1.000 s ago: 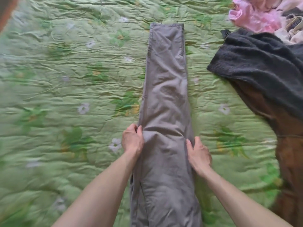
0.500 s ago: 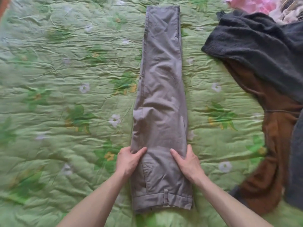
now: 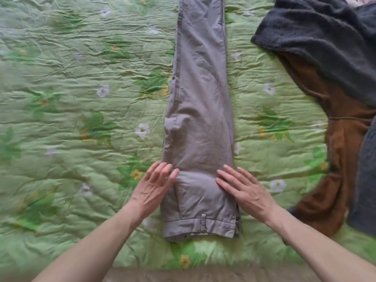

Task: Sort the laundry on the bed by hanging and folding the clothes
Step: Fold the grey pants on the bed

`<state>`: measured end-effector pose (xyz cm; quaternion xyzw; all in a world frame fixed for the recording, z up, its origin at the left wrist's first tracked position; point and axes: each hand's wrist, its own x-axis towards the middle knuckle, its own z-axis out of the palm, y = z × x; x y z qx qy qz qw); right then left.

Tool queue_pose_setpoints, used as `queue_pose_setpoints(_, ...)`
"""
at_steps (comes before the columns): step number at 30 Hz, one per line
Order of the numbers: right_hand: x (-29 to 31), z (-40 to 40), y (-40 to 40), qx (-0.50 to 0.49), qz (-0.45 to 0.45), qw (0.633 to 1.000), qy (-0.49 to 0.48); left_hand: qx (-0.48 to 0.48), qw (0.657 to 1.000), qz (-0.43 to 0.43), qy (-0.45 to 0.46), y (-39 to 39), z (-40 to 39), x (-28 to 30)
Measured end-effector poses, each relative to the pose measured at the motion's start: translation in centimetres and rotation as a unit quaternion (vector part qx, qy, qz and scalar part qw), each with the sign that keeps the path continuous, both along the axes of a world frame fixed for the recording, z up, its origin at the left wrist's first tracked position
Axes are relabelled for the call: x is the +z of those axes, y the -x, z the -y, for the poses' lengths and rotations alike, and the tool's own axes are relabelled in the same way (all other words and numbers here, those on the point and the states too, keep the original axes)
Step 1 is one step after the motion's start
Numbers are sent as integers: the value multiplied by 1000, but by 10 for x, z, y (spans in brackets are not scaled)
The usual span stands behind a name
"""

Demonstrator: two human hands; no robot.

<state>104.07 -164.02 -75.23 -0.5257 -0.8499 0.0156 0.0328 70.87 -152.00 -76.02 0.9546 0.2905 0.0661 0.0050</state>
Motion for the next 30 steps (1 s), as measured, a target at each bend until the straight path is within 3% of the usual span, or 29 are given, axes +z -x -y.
queue_pose_setpoints(2, -2, 6, -13, 79, 68, 993, 51, -152, 985, -78, -8, 15, -5, 2)
queue_pose_setpoints(4, -6, 6, -16, 89, 88, 990, 70, -193, 974, -114, 14, 22, -11, 5)
queue_pose_setpoints(13, -14, -11, -7, 99, 39, 991, 83, -172, 962, -174, 124, -2, -7, 7)
queue_pose_setpoints(17, 0, -4, 3, 43, -28, 993, 108, -144, 953, -166, 207, 6, 6, 8)
queue_pose_setpoints(21, 21, 2, 2, -26, -158, 983, 91, -107, 930, -35, 350, 12, 5, 22)
queue_pose_setpoints(24, 32, -6, 7, -121, -243, 961, 55, 0, 891, 150, 428, 9, 10, 27)
queue_pose_setpoints(27, 38, -19, 23, -319, -364, 872, 76, 192, 874, 235, 380, -14, 0, 35)
queue_pose_setpoints(30, 31, -42, 35, -423, -428, 794, 87, 333, 805, 277, 405, -36, -25, 36)
